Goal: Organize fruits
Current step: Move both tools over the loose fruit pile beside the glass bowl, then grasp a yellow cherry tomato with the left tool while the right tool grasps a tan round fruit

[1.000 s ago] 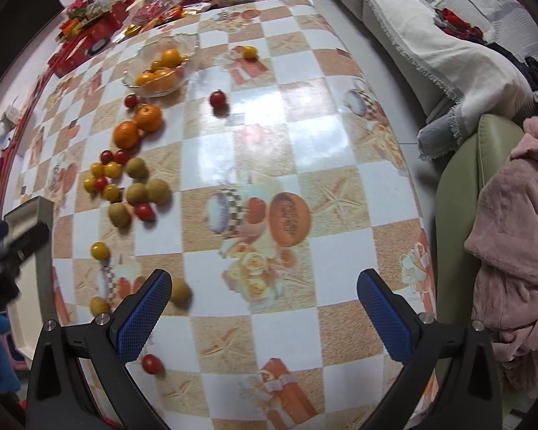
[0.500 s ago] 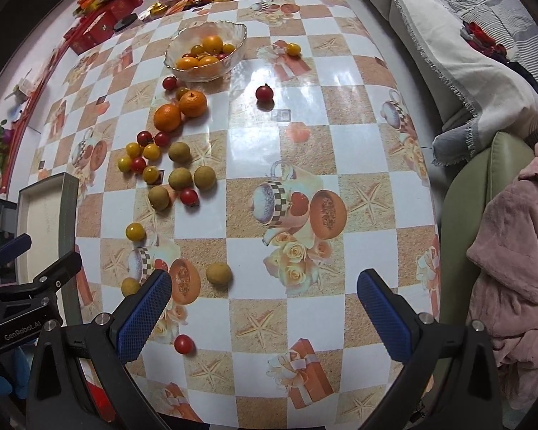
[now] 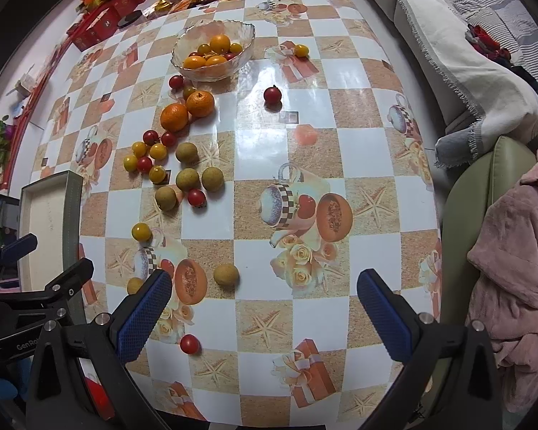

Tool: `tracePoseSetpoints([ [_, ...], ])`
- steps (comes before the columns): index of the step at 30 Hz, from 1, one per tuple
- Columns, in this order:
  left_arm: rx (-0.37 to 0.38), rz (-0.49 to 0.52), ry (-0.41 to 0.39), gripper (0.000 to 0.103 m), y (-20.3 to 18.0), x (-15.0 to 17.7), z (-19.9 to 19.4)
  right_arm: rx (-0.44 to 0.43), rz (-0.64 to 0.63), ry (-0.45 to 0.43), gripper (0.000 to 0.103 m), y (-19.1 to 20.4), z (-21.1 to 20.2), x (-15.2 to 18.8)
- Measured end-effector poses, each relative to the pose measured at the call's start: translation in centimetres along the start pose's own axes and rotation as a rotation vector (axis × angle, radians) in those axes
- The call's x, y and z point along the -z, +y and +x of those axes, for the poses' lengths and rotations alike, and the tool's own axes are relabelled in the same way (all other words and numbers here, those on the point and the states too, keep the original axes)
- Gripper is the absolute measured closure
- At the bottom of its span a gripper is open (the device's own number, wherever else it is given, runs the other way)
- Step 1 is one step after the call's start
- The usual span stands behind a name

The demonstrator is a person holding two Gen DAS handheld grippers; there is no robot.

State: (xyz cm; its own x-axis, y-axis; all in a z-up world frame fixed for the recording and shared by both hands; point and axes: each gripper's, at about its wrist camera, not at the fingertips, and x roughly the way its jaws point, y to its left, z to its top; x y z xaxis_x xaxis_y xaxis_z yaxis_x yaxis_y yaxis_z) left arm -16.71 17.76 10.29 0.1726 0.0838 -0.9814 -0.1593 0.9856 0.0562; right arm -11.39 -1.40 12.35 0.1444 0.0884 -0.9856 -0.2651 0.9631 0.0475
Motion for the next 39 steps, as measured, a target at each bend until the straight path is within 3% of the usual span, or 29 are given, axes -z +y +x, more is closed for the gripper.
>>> tracePoseSetpoints([
  [39,-0.019,-0.012,0.054,0.0,0.1,0.2,4.3,-0.015,0.006,0.069,0.0,-0.3,3.6,1.6],
])
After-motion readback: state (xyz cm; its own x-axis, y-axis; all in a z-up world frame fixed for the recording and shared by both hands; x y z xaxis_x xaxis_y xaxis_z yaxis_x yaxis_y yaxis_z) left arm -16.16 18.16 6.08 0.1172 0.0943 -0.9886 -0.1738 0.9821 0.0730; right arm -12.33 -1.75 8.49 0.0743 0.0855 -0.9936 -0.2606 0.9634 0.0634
